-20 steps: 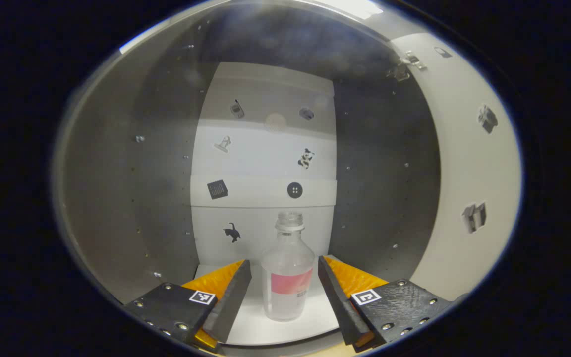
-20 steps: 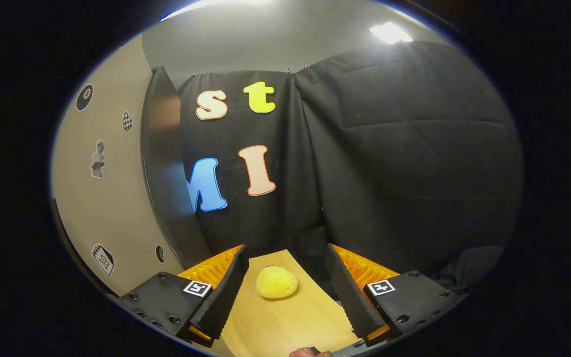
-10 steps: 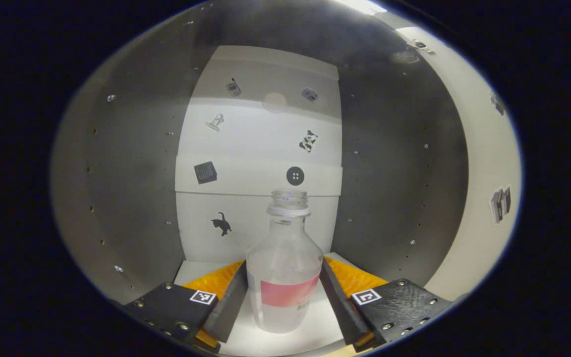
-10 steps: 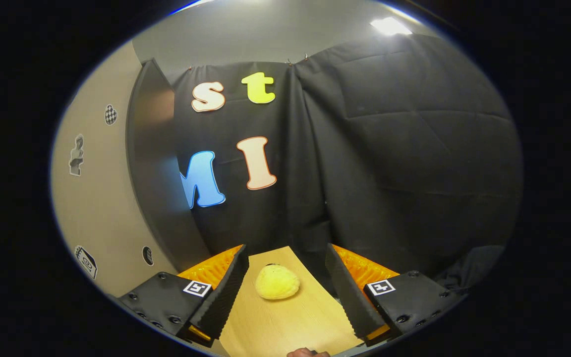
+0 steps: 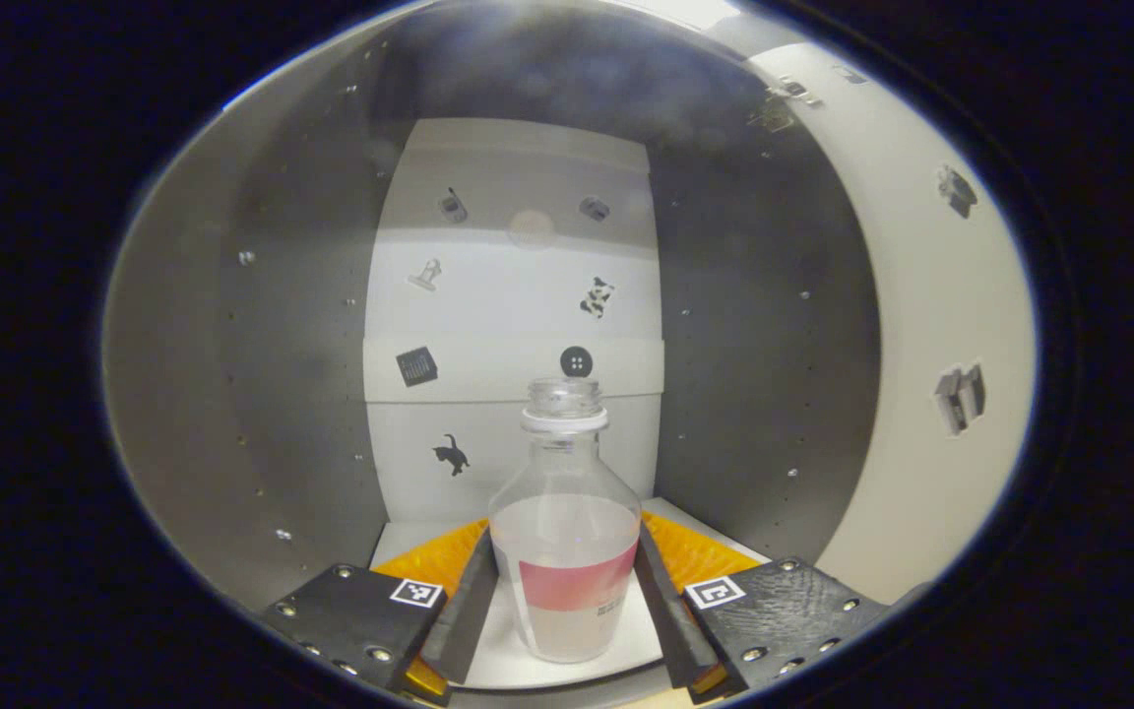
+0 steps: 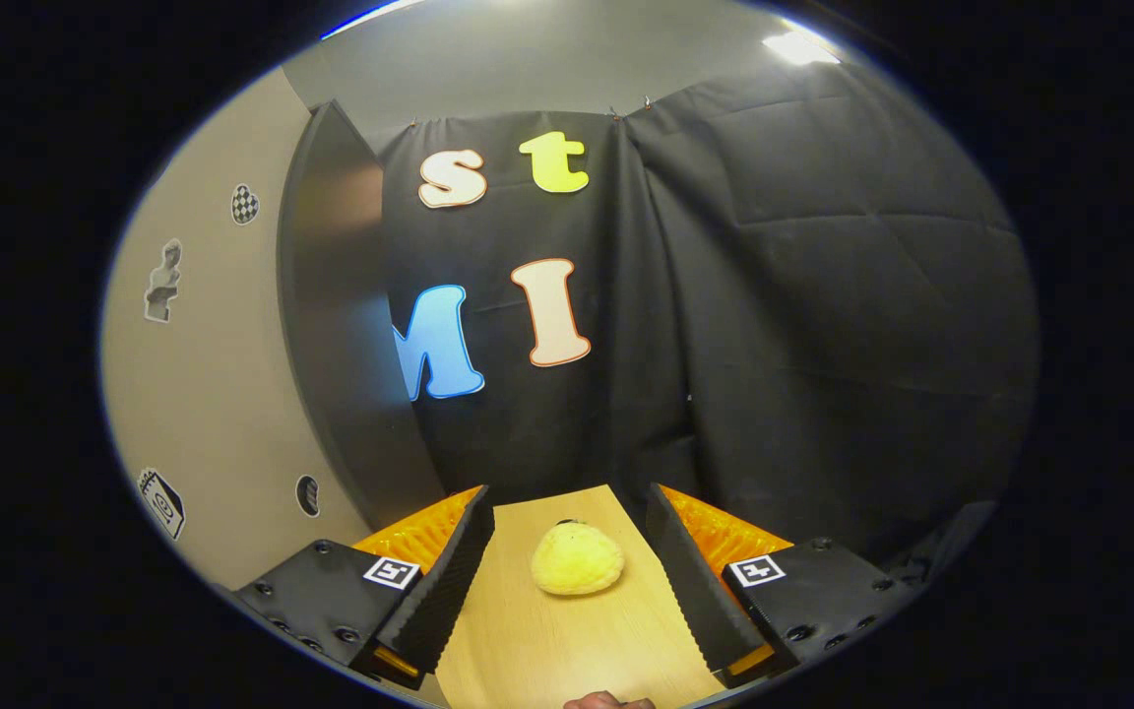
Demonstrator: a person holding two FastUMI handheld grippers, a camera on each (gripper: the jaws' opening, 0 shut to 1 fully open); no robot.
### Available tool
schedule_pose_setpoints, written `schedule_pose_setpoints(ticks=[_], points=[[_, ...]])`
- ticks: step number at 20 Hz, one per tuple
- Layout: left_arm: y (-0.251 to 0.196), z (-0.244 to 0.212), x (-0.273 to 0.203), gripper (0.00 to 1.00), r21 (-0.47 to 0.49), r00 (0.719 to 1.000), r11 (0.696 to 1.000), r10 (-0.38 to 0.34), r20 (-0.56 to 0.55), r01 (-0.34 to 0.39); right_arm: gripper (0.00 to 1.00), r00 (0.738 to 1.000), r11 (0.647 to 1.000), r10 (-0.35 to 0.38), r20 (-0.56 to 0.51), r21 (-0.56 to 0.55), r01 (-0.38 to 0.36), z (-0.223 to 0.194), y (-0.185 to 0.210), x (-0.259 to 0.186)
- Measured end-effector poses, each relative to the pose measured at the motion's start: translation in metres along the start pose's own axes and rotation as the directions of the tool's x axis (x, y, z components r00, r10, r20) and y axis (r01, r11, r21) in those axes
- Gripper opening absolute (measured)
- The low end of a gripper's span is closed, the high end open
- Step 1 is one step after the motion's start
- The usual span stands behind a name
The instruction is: Open the cabinet door with the right hand, grasp the bottle in the cabinet with the left hand and place it on the coaster, then close the cabinet door with the right hand.
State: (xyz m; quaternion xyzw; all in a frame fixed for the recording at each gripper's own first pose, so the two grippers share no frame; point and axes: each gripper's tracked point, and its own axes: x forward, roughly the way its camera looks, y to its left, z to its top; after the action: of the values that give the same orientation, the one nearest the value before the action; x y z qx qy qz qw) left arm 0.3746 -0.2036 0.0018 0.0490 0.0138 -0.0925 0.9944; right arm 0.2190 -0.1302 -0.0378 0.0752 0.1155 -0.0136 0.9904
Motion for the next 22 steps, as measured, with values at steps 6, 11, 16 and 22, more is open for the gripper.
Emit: schedule_pose_setpoints(ticks=[6,11,16,22], points=[[-0.005,0.000,-0.106,0.72,0.005,1.000,1.000,0.003,0.031,-0.003,0.98,0.999,0.999,0.024,0.021,0.046,-0.025,-0.010,0.014,-0.028],[0.021,-0.074,-0.204,0.72,-0.012,0.995,0.996,0.093,-0.048,-0.093,0.98,0.997,0.994,0.080,0.000,0.074,-0.080,-0.028,0.036,-0.058],[0.038,-0.161,-0.272,0.72,-0.028,0.982,0.987,0.156,-0.101,-0.160,0.98,0.997,0.996,0.067,-0.029,0.068,-0.064,-0.047,0.033,-0.080],[0.042,-0.240,-0.309,0.72,-0.035,0.977,0.979,0.196,-0.080,-0.199,0.98,0.998,0.998,0.033,-0.058,0.062,-0.030,-0.071,0.027,-0.092]])
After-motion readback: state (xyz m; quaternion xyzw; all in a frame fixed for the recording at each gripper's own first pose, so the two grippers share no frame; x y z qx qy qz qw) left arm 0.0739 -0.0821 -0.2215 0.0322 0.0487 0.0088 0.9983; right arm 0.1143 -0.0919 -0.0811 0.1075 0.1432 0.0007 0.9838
